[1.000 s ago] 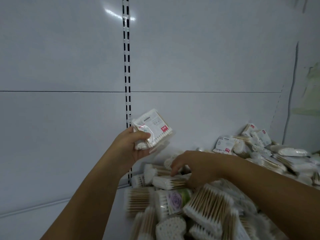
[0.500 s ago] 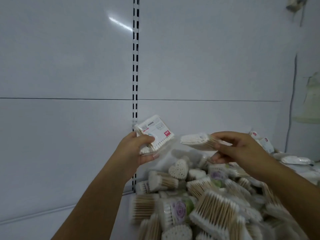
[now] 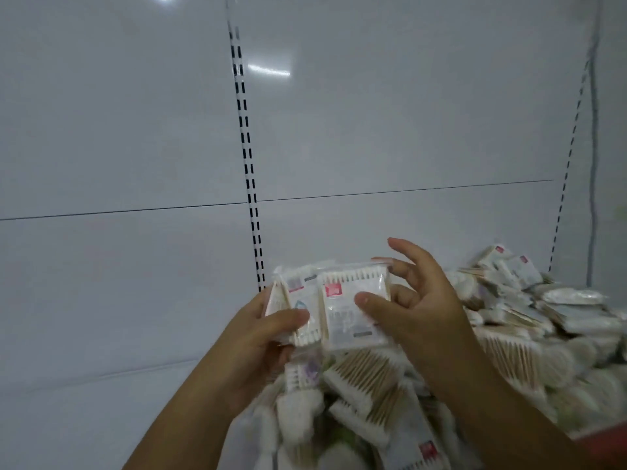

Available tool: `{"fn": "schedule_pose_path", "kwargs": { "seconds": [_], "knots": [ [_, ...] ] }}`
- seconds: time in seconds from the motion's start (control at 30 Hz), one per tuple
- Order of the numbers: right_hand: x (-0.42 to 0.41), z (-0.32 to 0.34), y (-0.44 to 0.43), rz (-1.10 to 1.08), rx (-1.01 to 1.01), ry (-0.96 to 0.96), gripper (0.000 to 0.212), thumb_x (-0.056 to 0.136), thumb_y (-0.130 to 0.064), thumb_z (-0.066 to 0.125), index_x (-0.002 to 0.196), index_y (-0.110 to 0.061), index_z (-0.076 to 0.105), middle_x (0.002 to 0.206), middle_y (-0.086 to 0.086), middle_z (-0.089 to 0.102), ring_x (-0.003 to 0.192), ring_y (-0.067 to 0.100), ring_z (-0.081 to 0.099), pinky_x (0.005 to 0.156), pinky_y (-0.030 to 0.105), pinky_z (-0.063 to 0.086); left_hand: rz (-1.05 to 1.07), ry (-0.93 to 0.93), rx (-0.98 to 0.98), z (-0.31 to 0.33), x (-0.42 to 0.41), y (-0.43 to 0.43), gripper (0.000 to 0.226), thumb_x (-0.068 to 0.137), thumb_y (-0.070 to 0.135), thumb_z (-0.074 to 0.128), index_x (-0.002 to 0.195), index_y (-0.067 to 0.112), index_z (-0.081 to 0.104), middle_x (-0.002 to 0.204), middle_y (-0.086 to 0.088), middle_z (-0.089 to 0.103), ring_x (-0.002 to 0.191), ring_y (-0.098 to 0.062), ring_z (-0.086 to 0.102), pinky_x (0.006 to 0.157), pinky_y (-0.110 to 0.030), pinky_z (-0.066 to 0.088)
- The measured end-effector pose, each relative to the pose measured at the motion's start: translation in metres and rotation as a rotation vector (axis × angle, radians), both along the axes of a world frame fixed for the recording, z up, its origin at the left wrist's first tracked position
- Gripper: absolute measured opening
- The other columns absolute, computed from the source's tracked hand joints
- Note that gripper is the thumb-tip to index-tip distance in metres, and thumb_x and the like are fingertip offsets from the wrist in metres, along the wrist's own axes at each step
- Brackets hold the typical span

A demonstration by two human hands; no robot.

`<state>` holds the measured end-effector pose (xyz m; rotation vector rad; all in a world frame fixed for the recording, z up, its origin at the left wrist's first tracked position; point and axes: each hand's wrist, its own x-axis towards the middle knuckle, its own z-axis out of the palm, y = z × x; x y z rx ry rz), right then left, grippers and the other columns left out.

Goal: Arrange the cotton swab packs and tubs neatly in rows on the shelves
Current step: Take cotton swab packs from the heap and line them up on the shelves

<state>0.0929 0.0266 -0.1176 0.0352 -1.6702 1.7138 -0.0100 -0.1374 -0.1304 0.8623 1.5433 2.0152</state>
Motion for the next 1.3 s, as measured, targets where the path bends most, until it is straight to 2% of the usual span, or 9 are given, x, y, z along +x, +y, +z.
{"fn": "schedule_pose_path", "kwargs": {
  "seconds": [0.07, 0.27, 0.4, 0.5, 0.6, 0.77, 0.9, 1.03, 1.3],
  "knots": [
    [0.001, -0.016, -0.013, 0.036, -0.067, -0.058, 0.044, 0.082, -0.001, 0.067, 0.109, -0.033, 0.056, 0.105, -0.004, 0.069, 0.084, 0.012, 0.071, 0.062, 0.029, 0.057, 0.131, 0.031, -0.026, -0.016, 0.023, -0.013, 0.053, 0.062, 0.019, 0.078, 0.113, 0.014, 0.067, 0.109, -0.018, 0.07, 0.1, -0.04, 0.067, 0.086, -0.053, 0.053],
    [0.006, -0.058, -0.085, 0.414, -0.243, -0.201, 0.027, 0.09, -0.001, 0.058, 0.102, -0.026, 0.055, 0.08, -0.002, 0.074, 0.068, 0.019, 0.071, 0.053, 0.033, 0.056, 0.62, 0.002, -0.101, -0.054, 0.073, -0.085, 0.071, 0.044, 0.035, 0.086, 0.109, 0.016, 0.064, 0.1, -0.012, 0.073, 0.084, -0.03, 0.067, 0.065, -0.037, 0.049],
    [0.005, -0.071, -0.142, 0.585, -0.48, -0.205, 0.03, 0.087, -0.004, 0.056, 0.108, -0.025, 0.058, 0.091, 0.009, 0.074, 0.078, 0.024, 0.073, 0.068, 0.043, 0.058, 0.548, -0.19, -0.003, -0.066, 0.095, -0.161, 0.07, 0.052, 0.008, 0.082, 0.118, 0.007, 0.06, 0.106, -0.019, 0.07, 0.077, -0.025, 0.066, 0.058, -0.028, 0.049],
    [-0.001, -0.071, -0.186, 0.695, -0.588, -0.243, 0.04, 0.082, -0.007, 0.057, 0.117, -0.027, 0.058, 0.094, 0.006, 0.074, 0.081, 0.024, 0.073, 0.061, 0.042, 0.06, 0.592, -0.255, 0.062, -0.07, 0.107, -0.219, 0.063, 0.059, -0.01, 0.072, 0.12, 0.0, 0.059, 0.109, -0.024, 0.068, 0.08, -0.03, 0.068, 0.059, -0.032, 0.057],
    [-0.008, -0.068, -0.251, 0.736, -0.651, -0.295, 0.052, 0.072, -0.012, 0.06, 0.123, -0.022, 0.056, 0.108, 0.009, 0.069, 0.093, 0.03, 0.07, 0.066, 0.049, 0.059, 0.711, -0.293, 0.117, -0.071, 0.114, -0.278, 0.051, 0.068, -0.009, 0.069, 0.117, 0.0, 0.06, 0.107, -0.022, 0.07, 0.084, -0.031, 0.069, 0.065, -0.031, 0.058],
    [-0.021, -0.07, -0.4, 0.783, -0.634, -0.369, 0.029, 0.09, -0.006, 0.055, 0.118, -0.015, 0.057, 0.101, 0.014, 0.072, 0.088, 0.03, 0.071, 0.067, 0.047, 0.059, 0.981, -0.277, 0.174, -0.074, 0.119, -0.405, 0.037, 0.079, -0.008, 0.065, 0.112, 0.008, 0.064, 0.101, -0.012, 0.074, 0.086, -0.027, 0.072, 0.072, -0.034, 0.061],
    [-0.024, -0.071, -0.498, 0.832, -0.563, -0.401, 0.026, 0.091, -0.005, 0.054, 0.116, -0.011, 0.056, 0.104, 0.019, 0.07, 0.09, 0.033, 0.069, 0.063, 0.044, 0.059, 1.12, -0.236, 0.131, -0.073, 0.123, -0.499, 0.058, 0.075, -0.01, 0.071, 0.124, 0.017, 0.056, 0.105, -0.009, 0.073, 0.094, -0.029, 0.071, 0.079, -0.04, 0.058],
    [-0.033, -0.074, -0.58, 0.917, -0.544, -0.429, 0.023, 0.09, -0.002, 0.054, 0.112, -0.009, 0.056, 0.09, 0.013, 0.074, 0.081, 0.029, 0.07, 0.059, 0.041, 0.06, 1.145, -0.206, 0.106, -0.076, 0.123, -0.583, 0.095, 0.068, -0.015, 0.076, 0.128, 0.049, 0.038, 0.114, -0.011, 0.067, 0.098, -0.032, 0.069, 0.079, -0.049, 0.058],
    [-0.086, -0.1, -0.711, 0.901, -0.598, -0.455, 0.021, 0.086, -0.001, 0.056, 0.106, -0.009, 0.057, 0.097, 0.018, 0.069, 0.076, 0.028, 0.068, 0.046, 0.033, 0.055, 1.085, -0.371, 0.217, -0.094, 0.07, -0.696, 0.042, 0.084, -0.016, 0.05, 0.112, 0.016, 0.05, 0.113, -0.022, 0.066, 0.097, -0.039, 0.068, 0.072, -0.045, 0.056]
  ]
}}
